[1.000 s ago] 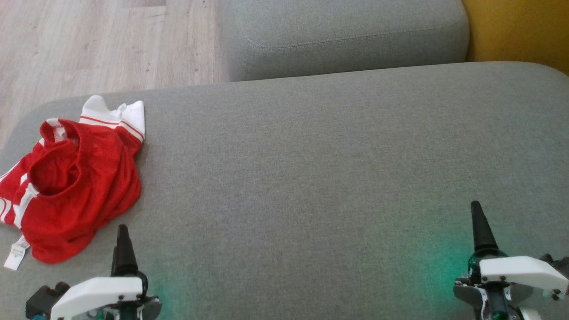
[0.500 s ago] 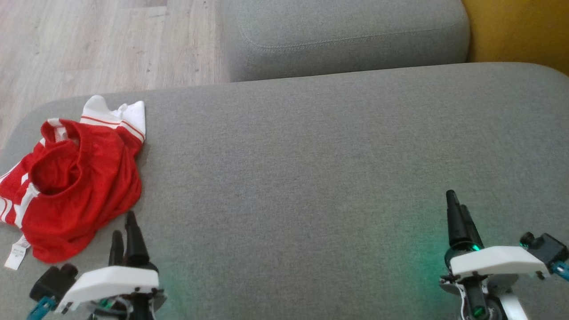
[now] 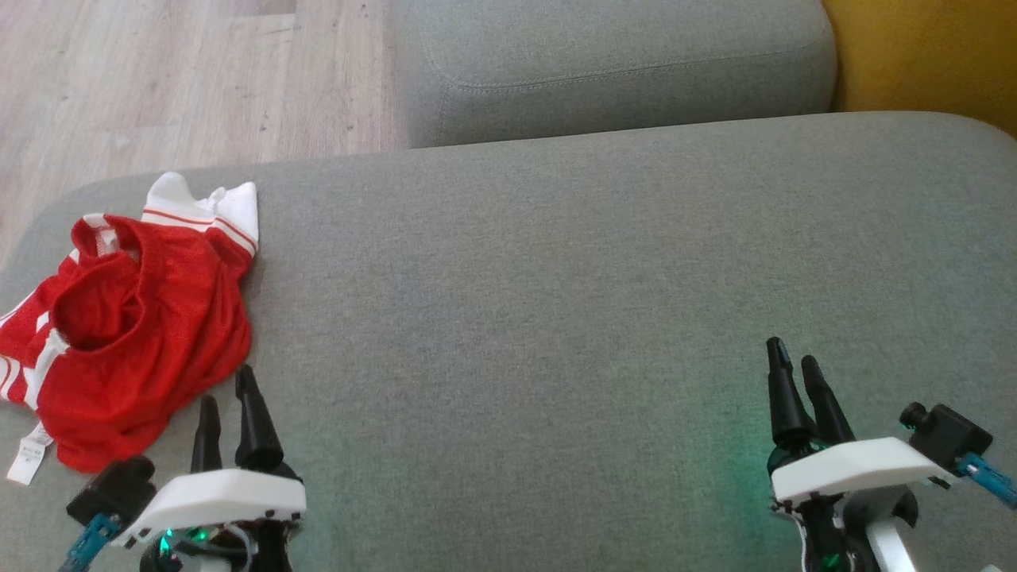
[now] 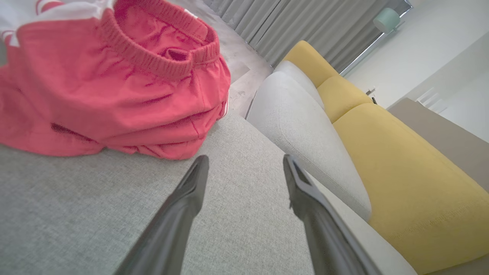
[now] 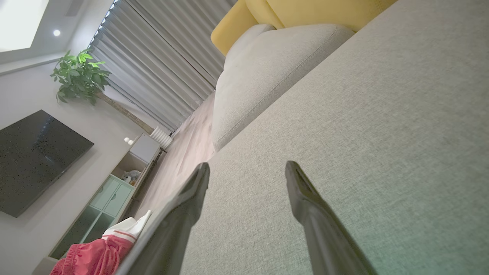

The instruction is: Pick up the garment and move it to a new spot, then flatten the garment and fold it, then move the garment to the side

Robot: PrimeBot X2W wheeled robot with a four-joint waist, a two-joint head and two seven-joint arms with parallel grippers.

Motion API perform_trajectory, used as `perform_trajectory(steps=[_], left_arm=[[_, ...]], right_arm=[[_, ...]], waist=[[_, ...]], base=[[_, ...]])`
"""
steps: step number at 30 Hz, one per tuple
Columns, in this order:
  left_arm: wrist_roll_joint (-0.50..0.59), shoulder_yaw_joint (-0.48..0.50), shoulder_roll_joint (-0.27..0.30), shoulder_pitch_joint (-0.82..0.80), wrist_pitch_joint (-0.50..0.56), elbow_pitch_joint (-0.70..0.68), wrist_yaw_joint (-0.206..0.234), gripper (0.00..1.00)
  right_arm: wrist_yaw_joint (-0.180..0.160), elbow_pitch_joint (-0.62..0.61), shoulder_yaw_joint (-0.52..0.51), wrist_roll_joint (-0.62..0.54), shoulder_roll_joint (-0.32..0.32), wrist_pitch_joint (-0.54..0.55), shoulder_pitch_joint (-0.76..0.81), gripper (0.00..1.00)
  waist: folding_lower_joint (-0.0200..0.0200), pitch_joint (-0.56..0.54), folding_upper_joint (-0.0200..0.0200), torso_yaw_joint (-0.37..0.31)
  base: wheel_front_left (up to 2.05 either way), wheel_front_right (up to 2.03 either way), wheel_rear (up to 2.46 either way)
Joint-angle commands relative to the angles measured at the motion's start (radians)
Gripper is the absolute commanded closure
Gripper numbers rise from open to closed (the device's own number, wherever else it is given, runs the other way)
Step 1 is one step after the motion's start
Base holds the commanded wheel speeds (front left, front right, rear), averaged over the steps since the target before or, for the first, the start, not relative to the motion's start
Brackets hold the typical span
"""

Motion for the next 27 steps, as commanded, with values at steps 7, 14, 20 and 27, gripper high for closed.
perform_trajectory(steps=[7, 14, 20, 27], left_arm=[[0.127, -0.007, 0.006, -0.044, -0.031, -0.050, 0.011, 0.00], [0.190, -0.018, 0.007, -0.043, -0.049, -0.056, 0.021, 0.00], [0.250, -0.026, 0.007, -0.040, -0.066, -0.060, 0.023, 0.00], [0.294, -0.033, 0.007, -0.036, -0.087, -0.057, 0.024, 0.00]], right_arm=[[0.000, -0.046, 0.039, -0.112, -0.007, -0.033, -0.062, 0.00], [0.000, -0.049, 0.051, -0.193, -0.008, -0.051, -0.062, 0.00], [-0.001, -0.060, 0.049, -0.229, -0.008, -0.069, -0.057, 0.00], [-0.001, -0.063, 0.061, -0.302, -0.009, -0.089, -0.055, 0.00]], waist=[[-0.0001, -0.001, 0.0000, -0.006], [-0.0001, -0.004, 0.0000, -0.006], [-0.0001, -0.009, 0.0000, -0.007], [-0.0001, -0.015, 0.0000, -0.008]], base=[[0.00, 0.00, 0.00], [0.00, 0.00, 0.00], [0.00, 0.00, 0.00], [0.00, 0.00, 0.00]])
